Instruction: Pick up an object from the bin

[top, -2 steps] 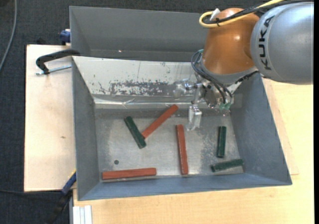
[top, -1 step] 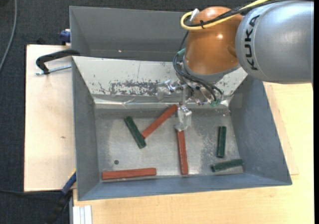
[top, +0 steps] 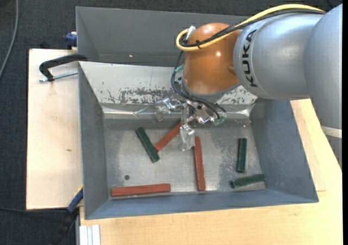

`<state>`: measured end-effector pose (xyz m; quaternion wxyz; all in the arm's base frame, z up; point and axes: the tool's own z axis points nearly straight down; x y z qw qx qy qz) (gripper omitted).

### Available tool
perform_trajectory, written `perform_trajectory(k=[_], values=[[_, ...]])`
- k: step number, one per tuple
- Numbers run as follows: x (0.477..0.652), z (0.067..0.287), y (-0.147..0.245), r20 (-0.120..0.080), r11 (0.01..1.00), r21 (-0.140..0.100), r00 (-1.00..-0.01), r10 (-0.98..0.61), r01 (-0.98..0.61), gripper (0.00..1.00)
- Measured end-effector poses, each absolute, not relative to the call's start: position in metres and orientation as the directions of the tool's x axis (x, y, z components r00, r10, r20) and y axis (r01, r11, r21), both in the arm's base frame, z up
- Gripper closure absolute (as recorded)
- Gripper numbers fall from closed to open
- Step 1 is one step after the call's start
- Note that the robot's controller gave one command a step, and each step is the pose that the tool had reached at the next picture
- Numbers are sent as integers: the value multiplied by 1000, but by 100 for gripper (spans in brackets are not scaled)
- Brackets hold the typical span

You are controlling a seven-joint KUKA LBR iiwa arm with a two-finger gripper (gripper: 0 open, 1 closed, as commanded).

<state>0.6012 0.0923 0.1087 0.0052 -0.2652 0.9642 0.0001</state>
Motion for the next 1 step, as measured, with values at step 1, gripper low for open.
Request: perform_trajectory(k=[1], values=[[599,71,81,-2,805,1,-805,-593,-593,100]])
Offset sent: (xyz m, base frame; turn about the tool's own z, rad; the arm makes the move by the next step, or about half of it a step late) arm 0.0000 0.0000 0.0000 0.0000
